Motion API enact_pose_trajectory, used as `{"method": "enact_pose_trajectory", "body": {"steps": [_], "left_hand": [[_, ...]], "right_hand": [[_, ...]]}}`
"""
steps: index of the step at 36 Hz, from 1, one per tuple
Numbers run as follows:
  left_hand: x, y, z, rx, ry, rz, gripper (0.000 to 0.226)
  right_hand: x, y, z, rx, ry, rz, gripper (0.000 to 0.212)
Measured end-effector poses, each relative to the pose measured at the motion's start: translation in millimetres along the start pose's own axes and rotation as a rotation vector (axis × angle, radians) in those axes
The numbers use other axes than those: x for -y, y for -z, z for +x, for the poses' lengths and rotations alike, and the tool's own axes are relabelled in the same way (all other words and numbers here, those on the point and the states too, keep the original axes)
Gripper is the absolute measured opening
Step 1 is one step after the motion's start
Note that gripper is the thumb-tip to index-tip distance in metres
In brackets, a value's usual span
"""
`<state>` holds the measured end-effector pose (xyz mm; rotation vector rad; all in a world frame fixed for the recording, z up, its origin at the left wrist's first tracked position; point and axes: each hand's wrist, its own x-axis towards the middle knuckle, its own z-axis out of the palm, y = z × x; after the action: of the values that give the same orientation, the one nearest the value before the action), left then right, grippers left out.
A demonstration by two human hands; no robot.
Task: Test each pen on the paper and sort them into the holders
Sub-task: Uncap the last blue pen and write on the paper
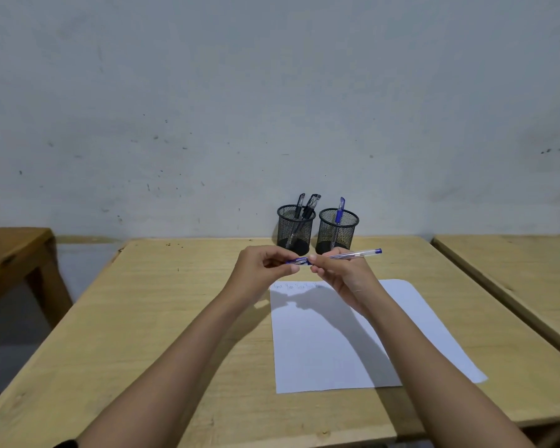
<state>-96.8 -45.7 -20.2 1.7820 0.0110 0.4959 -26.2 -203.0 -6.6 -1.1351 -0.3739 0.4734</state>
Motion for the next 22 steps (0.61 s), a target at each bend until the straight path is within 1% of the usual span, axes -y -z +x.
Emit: {"method": "enact_pose_trajectory", "body": {"steps": [6, 12, 16, 19, 22], "left_hand": [[0.9, -3.6, 0.0, 0.014, 0.004, -0.029, 0.019], [-1.3, -4.7, 0.0, 0.027, -0.007, -0.074, 0.018], [-6.2, -5.2, 3.2, 0.059, -0.002, -0.059, 0.018], [-8.6, -5.1, 6.2, 0.074, 0.016, -0.039, 0.018], [-6.9, 2.0, 9.3, 0.054, 0.038, -0.004, 0.016]], "right_hand": [[1.8, 3.0, -1.5, -0.003, 0.016, -0.039, 0.028], [5.9, 6.9, -1.9, 0.023, 0.005, -0.029, 0.03], [16.0, 9.9, 1.2, 0.048, 0.012, -0.1, 0.031], [23.0, 16.2, 1.3, 0.057, 0.006, -0.122, 0.023], [30.0, 28.0, 0.5, 0.041, 0.017, -0.148, 0.008]]}}
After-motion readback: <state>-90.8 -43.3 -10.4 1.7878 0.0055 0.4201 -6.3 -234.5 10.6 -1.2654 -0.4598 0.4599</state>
